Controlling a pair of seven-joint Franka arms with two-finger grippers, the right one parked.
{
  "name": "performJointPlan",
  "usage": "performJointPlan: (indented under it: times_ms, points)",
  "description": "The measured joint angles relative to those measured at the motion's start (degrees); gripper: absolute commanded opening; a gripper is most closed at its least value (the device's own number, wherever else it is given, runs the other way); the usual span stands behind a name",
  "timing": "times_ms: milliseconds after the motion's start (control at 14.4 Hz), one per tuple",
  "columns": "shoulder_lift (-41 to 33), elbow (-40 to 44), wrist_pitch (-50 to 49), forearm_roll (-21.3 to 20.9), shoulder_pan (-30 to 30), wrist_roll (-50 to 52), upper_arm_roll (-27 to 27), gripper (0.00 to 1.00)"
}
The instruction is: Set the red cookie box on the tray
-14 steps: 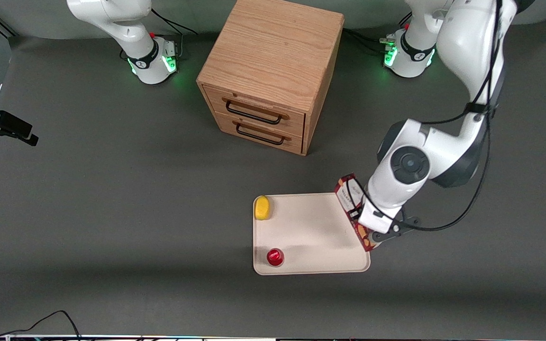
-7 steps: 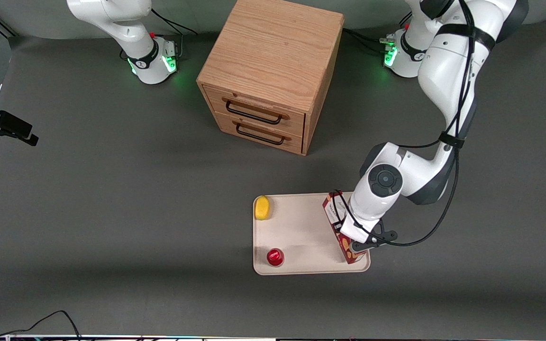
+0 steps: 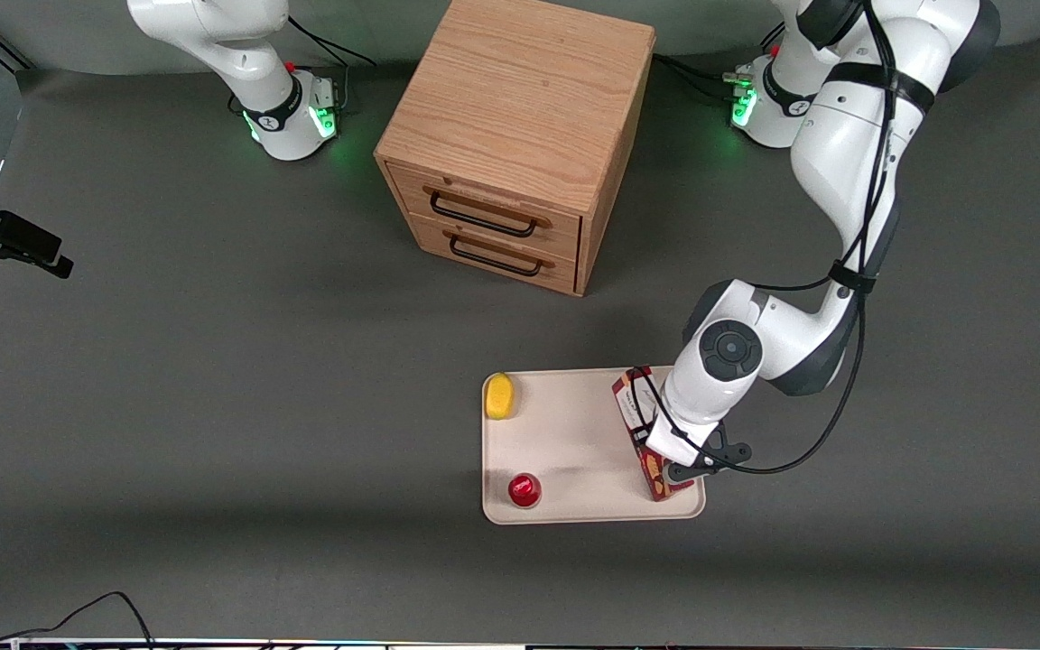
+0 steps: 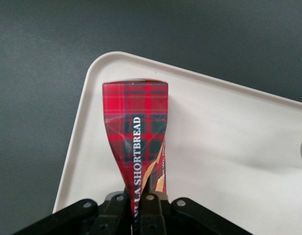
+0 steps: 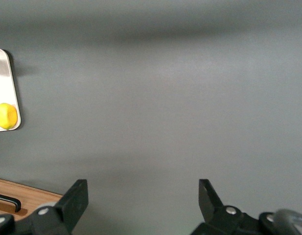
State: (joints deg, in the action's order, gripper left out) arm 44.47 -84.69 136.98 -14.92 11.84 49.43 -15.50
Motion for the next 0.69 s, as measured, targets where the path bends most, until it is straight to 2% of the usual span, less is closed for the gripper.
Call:
performJointPlan:
  times_ms: [208, 347, 693]
  points:
    - [0.58, 0.02, -0.17, 0.06, -0.11, 0.24, 0.05, 1.0]
    - [0.49, 1.36, -4.63, 0.2, -0.22, 0.33, -0.04, 1.0]
    - [-2.57, 16.69, -36.19, 5.96, -0.25, 0.23, -2.33, 1.0]
